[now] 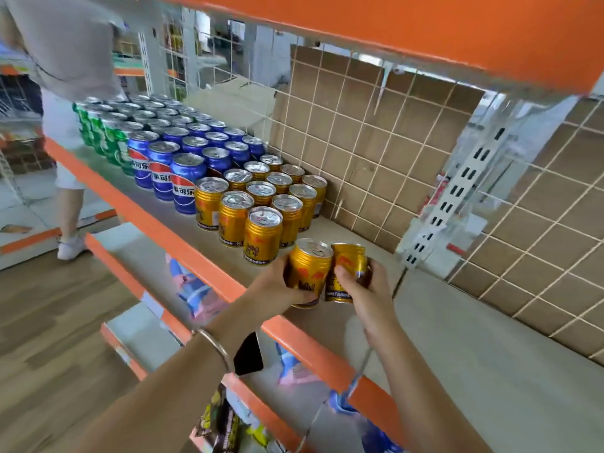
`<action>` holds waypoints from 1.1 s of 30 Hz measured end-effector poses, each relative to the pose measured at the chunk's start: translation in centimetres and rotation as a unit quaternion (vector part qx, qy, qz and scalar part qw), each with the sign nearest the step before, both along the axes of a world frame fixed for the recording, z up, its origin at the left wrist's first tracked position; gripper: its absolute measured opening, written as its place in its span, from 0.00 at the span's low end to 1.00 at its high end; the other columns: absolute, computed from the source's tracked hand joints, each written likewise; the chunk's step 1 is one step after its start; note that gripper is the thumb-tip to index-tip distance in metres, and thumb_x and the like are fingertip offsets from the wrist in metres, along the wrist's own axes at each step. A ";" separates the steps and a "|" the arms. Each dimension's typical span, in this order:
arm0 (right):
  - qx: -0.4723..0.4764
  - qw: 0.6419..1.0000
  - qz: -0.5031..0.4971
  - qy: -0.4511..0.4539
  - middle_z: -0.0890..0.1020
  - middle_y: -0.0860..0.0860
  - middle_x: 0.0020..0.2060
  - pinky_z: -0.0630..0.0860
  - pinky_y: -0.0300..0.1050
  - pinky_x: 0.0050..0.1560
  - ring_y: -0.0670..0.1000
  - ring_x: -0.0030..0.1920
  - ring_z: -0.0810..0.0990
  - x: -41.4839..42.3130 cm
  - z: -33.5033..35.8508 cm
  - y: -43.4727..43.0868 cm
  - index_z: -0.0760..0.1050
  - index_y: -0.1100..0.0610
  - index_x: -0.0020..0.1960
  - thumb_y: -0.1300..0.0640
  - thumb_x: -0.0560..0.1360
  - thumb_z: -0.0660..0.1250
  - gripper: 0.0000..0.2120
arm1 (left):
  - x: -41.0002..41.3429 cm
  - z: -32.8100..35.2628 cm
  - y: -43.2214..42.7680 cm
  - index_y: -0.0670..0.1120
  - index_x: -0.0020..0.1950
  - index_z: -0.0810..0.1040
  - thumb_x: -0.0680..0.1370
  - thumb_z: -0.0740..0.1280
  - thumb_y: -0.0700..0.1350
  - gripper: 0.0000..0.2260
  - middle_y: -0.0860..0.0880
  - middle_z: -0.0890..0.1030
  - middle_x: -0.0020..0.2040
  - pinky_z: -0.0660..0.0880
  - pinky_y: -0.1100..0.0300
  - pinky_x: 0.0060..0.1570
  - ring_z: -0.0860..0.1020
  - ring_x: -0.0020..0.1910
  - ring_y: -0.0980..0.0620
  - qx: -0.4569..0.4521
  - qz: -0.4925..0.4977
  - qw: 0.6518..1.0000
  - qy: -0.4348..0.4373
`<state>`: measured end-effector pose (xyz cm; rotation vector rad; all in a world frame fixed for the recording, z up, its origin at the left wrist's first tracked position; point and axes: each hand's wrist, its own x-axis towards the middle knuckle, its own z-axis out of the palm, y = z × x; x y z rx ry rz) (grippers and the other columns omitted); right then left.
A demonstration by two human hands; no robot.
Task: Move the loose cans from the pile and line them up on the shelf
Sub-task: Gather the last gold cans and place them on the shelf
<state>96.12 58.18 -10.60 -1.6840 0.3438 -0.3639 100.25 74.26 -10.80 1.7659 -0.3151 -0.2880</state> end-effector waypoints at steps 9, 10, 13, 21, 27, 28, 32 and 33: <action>-0.213 0.964 0.078 0.135 0.79 0.44 0.49 0.74 0.39 0.49 0.44 0.51 0.78 -1.6 2.4 -2.5 0.70 0.48 0.58 0.48 0.66 0.77 0.25 | 2.2 -0.7 0.9 0.48 0.68 0.68 0.65 0.78 0.42 0.34 0.52 0.77 0.60 0.67 0.62 0.59 0.74 0.58 0.54 0.088 -0.026 0.993 -0.077; -0.209 0.966 0.072 0.134 0.80 0.45 0.49 0.75 0.42 0.51 0.46 0.51 0.79 -1.2 2.4 -2.6 0.71 0.48 0.57 0.50 0.66 0.77 0.23 | 2.3 -0.9 0.9 0.48 0.69 0.68 0.65 0.78 0.43 0.35 0.52 0.77 0.61 0.67 0.62 0.60 0.74 0.59 0.54 0.086 -0.025 0.993 -0.079; -0.178 0.977 0.040 0.114 0.83 0.48 0.47 0.76 0.50 0.57 0.50 0.50 0.82 1.3 2.3 -2.5 0.75 0.49 0.50 0.55 0.66 0.78 0.17 | 2.2 -1.3 1.0 0.49 0.69 0.68 0.65 0.78 0.44 0.34 0.52 0.77 0.61 0.68 0.61 0.61 0.74 0.60 0.53 0.079 -0.018 0.993 -0.085; -0.094 0.990 0.007 0.104 0.84 0.55 0.50 0.78 0.52 0.53 0.53 0.47 0.82 10.3 1.2 -1.8 0.78 0.57 0.55 0.61 0.61 0.80 0.24 | 2.3 -1.9 0.9 0.49 0.63 0.72 0.65 0.77 0.43 0.28 0.53 0.80 0.53 0.73 0.60 0.54 0.78 0.54 0.52 0.069 -0.013 0.992 -0.105; -0.089 0.991 -0.019 0.102 0.82 0.54 0.54 0.75 0.56 0.61 0.55 0.54 0.80 14.8 1.2 -2.2 0.76 0.54 0.56 0.63 0.62 0.79 0.24 | 2.4 -1.8 1.1 0.50 0.65 0.70 0.67 0.76 0.44 0.29 0.54 0.79 0.56 0.70 0.65 0.53 0.76 0.54 0.55 0.062 -0.026 0.992 -0.109; -0.091 0.990 -0.024 0.103 0.81 0.54 0.55 0.74 0.56 0.62 0.55 0.56 0.79 15.4 1.0 -2.5 0.75 0.55 0.58 0.62 0.63 0.79 0.26 | 2.4 -1.8 1.1 0.50 0.65 0.70 0.67 0.76 0.44 0.28 0.55 0.78 0.55 0.69 0.67 0.50 0.75 0.53 0.57 0.066 -0.026 0.991 -0.111; -0.106 0.987 -0.054 0.108 0.81 0.54 0.57 0.73 0.57 0.63 0.56 0.57 0.79 17.3 0.0 -3.2 0.74 0.54 0.61 0.61 0.62 0.79 0.29 | 2.3 -2.0 1.0 0.49 0.64 0.70 0.68 0.76 0.44 0.28 0.52 0.79 0.55 0.71 0.63 0.51 0.77 0.54 0.52 0.073 -0.021 0.992 -0.106; -0.114 0.986 -0.061 0.108 0.81 0.54 0.57 0.73 0.57 0.63 0.56 0.57 0.79 17.6 -0.2 -3.3 0.75 0.54 0.61 0.60 0.63 0.79 0.29 | 2.3 -2.1 1.0 0.49 0.65 0.70 0.68 0.75 0.44 0.27 0.52 0.80 0.55 0.71 0.64 0.51 0.77 0.54 0.52 0.074 -0.019 0.991 -0.106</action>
